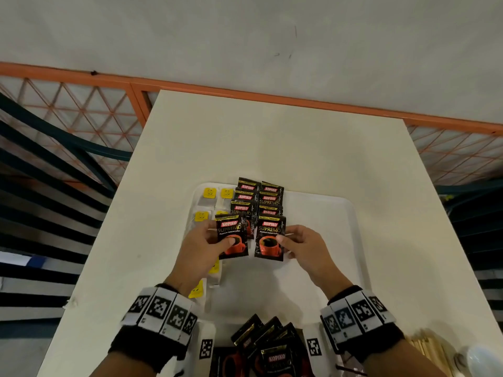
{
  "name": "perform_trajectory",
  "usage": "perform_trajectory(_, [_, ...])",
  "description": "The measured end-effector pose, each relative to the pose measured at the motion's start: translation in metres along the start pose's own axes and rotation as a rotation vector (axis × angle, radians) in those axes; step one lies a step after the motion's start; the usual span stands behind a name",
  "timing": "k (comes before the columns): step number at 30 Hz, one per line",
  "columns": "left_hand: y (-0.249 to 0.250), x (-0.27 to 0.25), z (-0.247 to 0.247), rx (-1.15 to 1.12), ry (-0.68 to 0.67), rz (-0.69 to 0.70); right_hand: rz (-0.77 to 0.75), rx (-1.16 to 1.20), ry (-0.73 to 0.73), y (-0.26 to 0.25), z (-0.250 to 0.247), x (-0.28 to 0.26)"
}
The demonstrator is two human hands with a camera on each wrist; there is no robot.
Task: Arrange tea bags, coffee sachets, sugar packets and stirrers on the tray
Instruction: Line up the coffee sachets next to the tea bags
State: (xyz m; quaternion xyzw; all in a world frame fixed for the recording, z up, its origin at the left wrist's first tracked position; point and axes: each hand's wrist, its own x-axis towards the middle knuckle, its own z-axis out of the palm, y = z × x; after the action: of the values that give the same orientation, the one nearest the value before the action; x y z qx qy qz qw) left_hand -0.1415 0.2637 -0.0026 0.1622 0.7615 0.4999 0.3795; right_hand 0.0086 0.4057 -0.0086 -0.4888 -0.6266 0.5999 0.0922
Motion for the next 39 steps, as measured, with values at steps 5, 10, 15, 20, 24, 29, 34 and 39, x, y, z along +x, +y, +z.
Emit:
perform_trajectory(5, [-0.001,0.016,0.012,0.199,0.038,0.1,-0.008,-0.01,0.095,0.0,-0.001,0.011])
perform_trajectory(10, [-0.003,0.026,0.021,0.346,0.014,0.176,-0.065,-0.137,0.14,0.001,0.001,0.016])
perform_trajectory(15, [-0.001,0.028,0.023,0.39,0.027,0.179,-0.152,-0.225,0.164,0.001,0.005,0.014])
perform_trajectory(20, [-0.005,0.03,0.025,0.449,0.065,0.19,-0.149,-0.244,0.147,0.003,0.008,0.014])
perform_trajectory(24, [-0.007,0.029,0.024,0.469,0.08,0.204,-0.136,-0.265,0.156,0.004,0.007,0.014])
perform_trajectory(29, [-0.002,0.013,0.014,0.491,0.113,0.308,-0.144,-0.351,0.155,-0.001,0.0,0.002])
perform_trajectory(34, [-0.001,-0.037,-0.005,0.5,-0.041,0.381,-0.236,-0.507,0.02,-0.002,-0.017,-0.039])
perform_trajectory(39, [-0.031,-0.099,-0.022,0.554,-0.134,0.289,-0.314,-0.678,-0.201,0.02,-0.023,-0.092])
